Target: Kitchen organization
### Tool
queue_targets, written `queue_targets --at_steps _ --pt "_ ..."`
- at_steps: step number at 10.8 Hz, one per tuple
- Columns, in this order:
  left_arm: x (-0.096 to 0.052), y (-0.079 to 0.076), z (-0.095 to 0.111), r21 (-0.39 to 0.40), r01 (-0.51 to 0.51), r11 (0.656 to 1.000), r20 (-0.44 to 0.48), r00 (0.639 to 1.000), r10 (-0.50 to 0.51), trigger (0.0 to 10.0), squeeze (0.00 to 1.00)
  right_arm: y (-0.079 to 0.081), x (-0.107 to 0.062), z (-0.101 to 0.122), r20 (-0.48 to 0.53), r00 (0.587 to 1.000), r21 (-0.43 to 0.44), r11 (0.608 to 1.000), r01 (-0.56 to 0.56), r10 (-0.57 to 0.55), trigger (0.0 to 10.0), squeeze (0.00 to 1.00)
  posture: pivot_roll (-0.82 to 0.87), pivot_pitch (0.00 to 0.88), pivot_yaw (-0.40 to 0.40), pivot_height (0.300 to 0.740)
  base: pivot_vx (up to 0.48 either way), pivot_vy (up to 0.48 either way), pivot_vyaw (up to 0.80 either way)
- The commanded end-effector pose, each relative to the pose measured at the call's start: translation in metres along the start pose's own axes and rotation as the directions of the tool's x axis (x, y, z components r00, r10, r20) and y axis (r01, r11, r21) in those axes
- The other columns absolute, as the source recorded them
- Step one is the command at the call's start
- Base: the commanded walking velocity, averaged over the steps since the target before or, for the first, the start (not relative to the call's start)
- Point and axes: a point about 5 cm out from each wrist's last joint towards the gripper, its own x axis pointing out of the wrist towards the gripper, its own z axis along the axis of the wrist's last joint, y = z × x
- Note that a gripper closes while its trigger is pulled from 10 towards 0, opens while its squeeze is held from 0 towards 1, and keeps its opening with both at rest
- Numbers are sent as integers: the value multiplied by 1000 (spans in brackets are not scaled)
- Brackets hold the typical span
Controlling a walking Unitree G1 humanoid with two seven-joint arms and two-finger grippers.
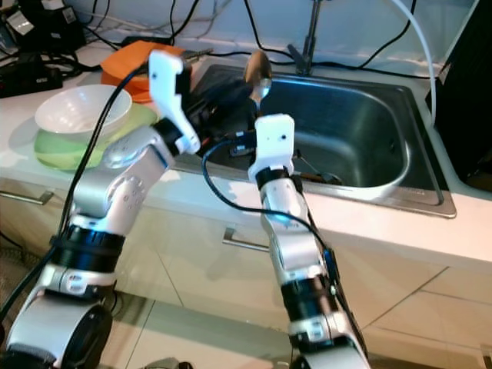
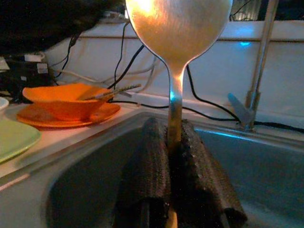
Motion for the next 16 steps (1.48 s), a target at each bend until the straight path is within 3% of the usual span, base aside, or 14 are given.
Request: queue_targets --at_steps 1,2,3,5,8,11,16 --pt "-6 1 3 -6 -6 1000 4 1000 6 10000 0 -10 7 2 4 999 5 999 38 -38 0 0 -88 15 9 740 0 0 0" --pt "-12 4 1 -9 -26 1000 -8 1000 26 10000 0 -16 13 1 -9 998 -22 998 61 -61 7961 0 -84 16 8 740 0 0 0" --pt "-17 7 -1 -7 -42 999 -16 999 42 10000 0 -19 17 1 -14 997 -34 997 70 -71 10000 0 -84 16 8 740 0 0 0" --pt "-45 22 -14 21 -130 991 -99 986 131 10000 0 -27 31 -1 -32 997 -80 995 62 -65 10000 0 -70 23 -1 740 0 0 0" --pt "-79 16 -42 67 -117 991 -291 947 132 10000 0 -46 39 -24 -156 981 -106 989 99 -115 10000 0 -38 32 -26 740 0 0 0" --pt "-88 -4 -52 33 -36 999 -370 928 46 10000 0 -55 33 -43 -246 959 -116 986 116 -142 10000 0 -12 54 -43 740 0 0 0" --pt "-103 -14 -60 11 -21 1000 -458 889 24 10000 0 -46 26 -59 -309 944 -107 990 90 -119 10000 0 8 88 -41 740 0 0 0"
